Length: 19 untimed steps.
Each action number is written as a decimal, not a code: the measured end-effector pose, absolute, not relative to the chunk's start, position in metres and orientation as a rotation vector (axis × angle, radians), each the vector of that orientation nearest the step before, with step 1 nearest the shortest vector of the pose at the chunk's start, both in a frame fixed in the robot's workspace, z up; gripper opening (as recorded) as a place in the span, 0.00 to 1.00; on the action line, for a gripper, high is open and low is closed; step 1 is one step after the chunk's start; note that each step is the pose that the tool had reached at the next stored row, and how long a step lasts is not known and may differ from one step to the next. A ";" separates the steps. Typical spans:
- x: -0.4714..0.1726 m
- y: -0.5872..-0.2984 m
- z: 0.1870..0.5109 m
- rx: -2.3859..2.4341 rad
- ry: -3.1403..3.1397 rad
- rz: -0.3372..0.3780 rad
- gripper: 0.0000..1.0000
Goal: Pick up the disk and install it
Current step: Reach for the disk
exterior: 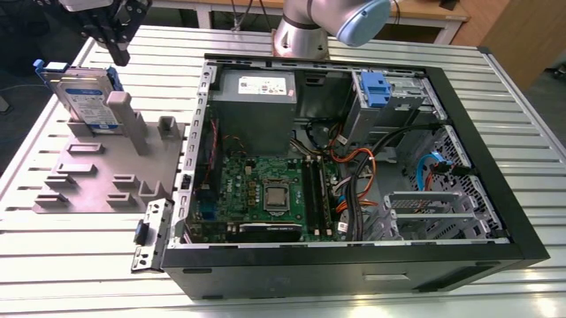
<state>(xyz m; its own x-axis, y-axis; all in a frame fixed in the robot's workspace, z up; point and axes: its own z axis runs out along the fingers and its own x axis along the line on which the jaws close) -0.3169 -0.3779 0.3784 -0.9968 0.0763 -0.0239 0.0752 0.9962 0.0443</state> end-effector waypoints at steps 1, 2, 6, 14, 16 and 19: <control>-0.317 -0.378 0.378 0.118 3.113 0.068 0.11; -0.318 -0.378 0.378 0.118 3.113 0.068 0.11; -0.322 -0.378 0.378 0.118 3.113 0.068 0.11; -0.334 -0.375 0.378 0.118 3.113 0.068 0.11; -0.339 -0.374 0.378 0.118 3.113 0.068 0.11; -0.353 -0.373 0.377 0.118 3.113 0.068 0.11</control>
<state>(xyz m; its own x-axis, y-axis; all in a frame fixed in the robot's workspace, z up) -0.3526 -0.3732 0.3768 -0.9968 0.0761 -0.0239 0.0750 0.9962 0.0443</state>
